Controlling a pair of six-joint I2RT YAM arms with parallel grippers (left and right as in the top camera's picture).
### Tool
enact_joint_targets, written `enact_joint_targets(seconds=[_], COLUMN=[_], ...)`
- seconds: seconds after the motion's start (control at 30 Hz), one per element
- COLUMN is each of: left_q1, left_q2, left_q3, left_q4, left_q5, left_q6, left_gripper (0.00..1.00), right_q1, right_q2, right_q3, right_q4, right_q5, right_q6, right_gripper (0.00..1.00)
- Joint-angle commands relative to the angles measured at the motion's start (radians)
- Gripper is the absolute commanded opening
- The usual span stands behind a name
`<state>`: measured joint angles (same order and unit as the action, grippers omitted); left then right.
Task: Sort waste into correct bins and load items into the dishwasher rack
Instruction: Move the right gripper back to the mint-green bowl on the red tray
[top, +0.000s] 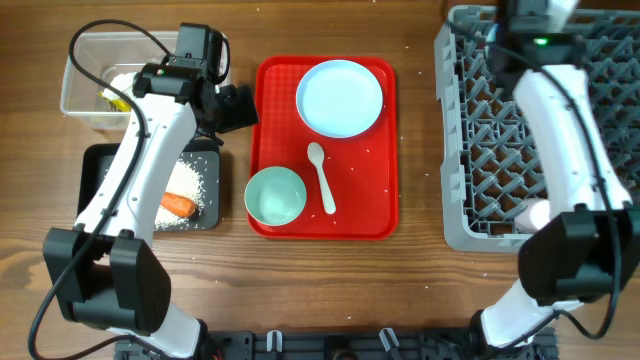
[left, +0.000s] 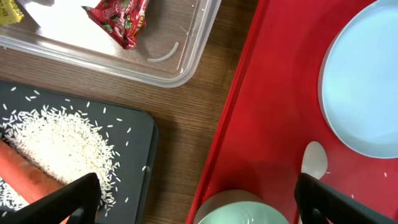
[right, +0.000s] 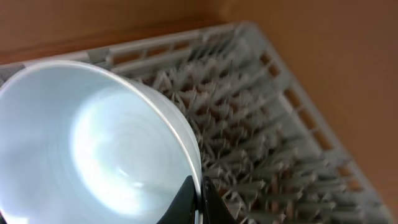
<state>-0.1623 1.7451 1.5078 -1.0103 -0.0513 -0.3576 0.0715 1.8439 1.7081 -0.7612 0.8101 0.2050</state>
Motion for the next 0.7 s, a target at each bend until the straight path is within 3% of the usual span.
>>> enact_joint_targets(seconds=[0.0,0.2,0.67], left_q1=[0.002,0.002,0.002], left_q2=[0.01,0.01,0.01], left_q3=[-0.006,-0.006,-0.006], left_q4=[0.0,0.0,0.0], left_q5=[0.006,0.006,0.006], left_q6=[-0.002,-0.002,-0.003], left_gripper=[1.0,1.0,1.0], right_q1=[0.038,0.043,0.06], right_q2=[0.057,0.176,0.301], right_q3=[-0.002,-0.002,-0.002], right_q4=[0.097,0.382,0.528], right_q5=[0.197,0.325,0.282], right_q6=[-0.12,-0.468,-0.777], right_gripper=[0.04,0.04,0.04])
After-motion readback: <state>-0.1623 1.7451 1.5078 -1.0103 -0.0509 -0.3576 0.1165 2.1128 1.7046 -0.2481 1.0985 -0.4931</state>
